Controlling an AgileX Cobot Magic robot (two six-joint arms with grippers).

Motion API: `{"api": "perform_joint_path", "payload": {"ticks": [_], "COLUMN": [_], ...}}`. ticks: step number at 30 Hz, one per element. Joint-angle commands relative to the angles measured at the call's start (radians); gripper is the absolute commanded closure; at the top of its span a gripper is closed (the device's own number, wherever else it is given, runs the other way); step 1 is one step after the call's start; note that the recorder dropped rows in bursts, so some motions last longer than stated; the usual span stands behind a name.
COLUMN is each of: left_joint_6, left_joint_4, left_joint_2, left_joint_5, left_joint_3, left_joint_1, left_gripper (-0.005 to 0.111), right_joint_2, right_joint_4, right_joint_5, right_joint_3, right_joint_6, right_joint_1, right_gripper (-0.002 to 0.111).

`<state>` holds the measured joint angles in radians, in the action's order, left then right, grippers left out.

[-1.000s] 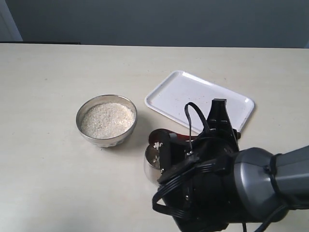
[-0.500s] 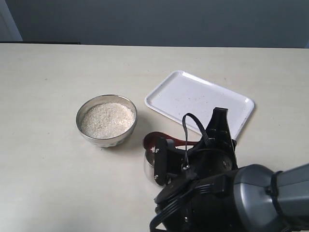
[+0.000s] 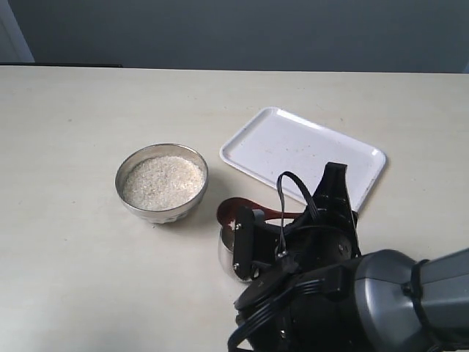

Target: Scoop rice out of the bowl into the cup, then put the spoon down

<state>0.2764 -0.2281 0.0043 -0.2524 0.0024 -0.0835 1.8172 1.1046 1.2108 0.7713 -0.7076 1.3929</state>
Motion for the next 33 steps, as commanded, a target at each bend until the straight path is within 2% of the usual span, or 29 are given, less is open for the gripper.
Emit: {"api": "perform_joint_path", "payload": {"ticks": [1, 16, 25, 33], "left_joint_6": [-0.005, -0.005, -0.005, -0.005], "left_joint_4": [0.004, 0.004, 0.004, 0.004], "left_joint_2": [-0.004, -0.004, -0.004, -0.004], "left_joint_5": [0.014, 0.014, 0.014, 0.014], "left_joint_3": [-0.002, -0.002, -0.002, -0.002], "left_joint_1": [-0.008, -0.008, -0.008, -0.008], "left_gripper": [0.106, 0.106, 0.106, 0.106], "right_joint_2": [-0.009, -0.009, -0.009, -0.009], "right_joint_4": [0.037, 0.02, 0.126, 0.081], "right_joint_5": [0.01, 0.01, 0.01, 0.01], "right_joint_3": [-0.004, -0.01, -0.037, -0.079], "right_joint_6": [-0.03, -0.079, -0.079, -0.078], "right_joint_1": [0.003, 0.003, 0.034, 0.041], "right_gripper": [0.109, 0.109, 0.109, 0.109]}}
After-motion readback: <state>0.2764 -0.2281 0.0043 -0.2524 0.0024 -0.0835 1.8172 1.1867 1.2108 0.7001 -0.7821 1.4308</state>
